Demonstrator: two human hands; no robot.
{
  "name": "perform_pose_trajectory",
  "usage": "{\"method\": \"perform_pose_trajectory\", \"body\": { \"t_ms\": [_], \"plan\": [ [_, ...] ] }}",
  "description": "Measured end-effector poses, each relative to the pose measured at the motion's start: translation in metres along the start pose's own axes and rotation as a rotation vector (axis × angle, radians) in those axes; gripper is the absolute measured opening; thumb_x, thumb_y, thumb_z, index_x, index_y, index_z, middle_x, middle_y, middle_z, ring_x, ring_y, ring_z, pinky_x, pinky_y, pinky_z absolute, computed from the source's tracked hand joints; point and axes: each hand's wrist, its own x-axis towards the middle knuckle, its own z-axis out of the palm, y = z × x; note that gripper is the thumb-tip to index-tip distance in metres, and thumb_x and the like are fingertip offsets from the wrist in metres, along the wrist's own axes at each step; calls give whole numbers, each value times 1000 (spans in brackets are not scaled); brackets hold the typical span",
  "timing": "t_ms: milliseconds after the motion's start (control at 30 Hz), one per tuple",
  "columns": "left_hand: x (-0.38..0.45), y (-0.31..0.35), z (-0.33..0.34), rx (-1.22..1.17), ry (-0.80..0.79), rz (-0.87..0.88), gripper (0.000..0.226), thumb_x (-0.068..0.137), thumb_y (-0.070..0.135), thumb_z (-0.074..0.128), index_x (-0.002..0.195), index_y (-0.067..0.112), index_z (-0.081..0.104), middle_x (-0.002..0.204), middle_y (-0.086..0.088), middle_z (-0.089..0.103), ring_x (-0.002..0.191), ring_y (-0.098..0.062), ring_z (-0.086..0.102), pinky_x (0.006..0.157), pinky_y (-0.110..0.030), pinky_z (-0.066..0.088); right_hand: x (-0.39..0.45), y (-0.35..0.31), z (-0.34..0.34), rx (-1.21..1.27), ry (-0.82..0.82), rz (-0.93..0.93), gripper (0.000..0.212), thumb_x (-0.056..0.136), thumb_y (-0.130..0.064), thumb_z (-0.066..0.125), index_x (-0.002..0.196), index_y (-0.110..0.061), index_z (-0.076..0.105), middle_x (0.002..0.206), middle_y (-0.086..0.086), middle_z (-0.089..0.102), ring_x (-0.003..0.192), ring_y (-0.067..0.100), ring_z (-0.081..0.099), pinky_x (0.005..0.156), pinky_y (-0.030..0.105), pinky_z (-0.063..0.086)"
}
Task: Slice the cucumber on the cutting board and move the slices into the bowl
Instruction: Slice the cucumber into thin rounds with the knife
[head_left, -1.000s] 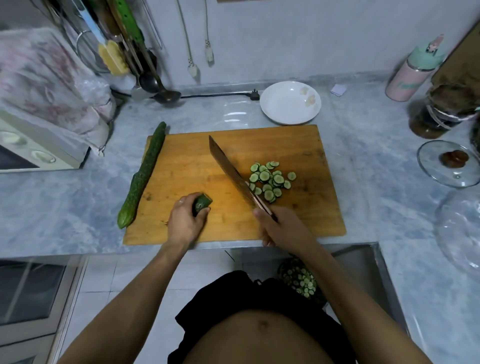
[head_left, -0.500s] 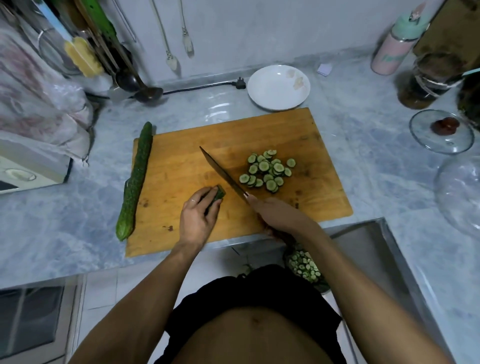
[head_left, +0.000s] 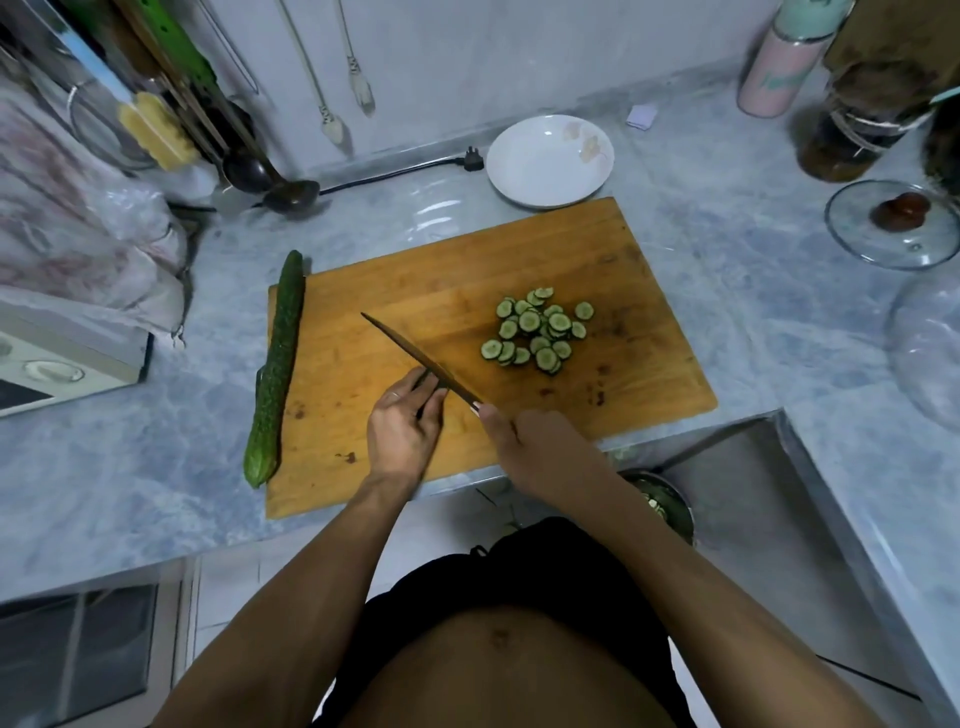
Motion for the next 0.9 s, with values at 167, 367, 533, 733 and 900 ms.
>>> {"method": "perform_pose_trajectory", "body": {
  "t_ms": [167,367,533,733,900],
  "plan": [
    [-1,3,2,-33,16,4,30,92,22,53,109,11,75,124,-4,67,108,-23,64,90,-33,53,-5,-2,-1,-24,-11,-26,64,103,-54,23,64,-13,53,63,1,51,60,14,47,61,29,32],
    [-1,5,4,-48,30,-62,34,92,29,52,108,12,76,122,-7,68,110,-25,65,91,-38,53,2,-3,-7,-9,-37,-38,68,103,-55,22,62,-11,53,64,6,55,60,14,51,56,30,35],
    [0,10,4,-30,33,-126,27,90,21,62,108,6,75,119,-13,69,111,-27,64,98,-36,50,9,-4,-14,-26,-63,-43,72,103,-56,16,73,-8,60,78,15,63,78,28,60,75,34,46],
    [-1,13,3,-11,45,-117,34,90,27,54,107,5,76,118,-12,69,109,-27,65,96,-39,52,19,-7,-4,-15,-85,26,66,103,-57,16,66,-15,52,71,7,55,76,27,55,74,32,37],
    [-1,12,5,-14,64,-120,32,91,25,57,106,5,76,117,-14,69,106,-27,66,96,-32,51,30,-13,-1,-2,-97,81,71,103,-56,15,91,-4,63,98,21,63,97,33,58,81,32,37]
  ]
}}
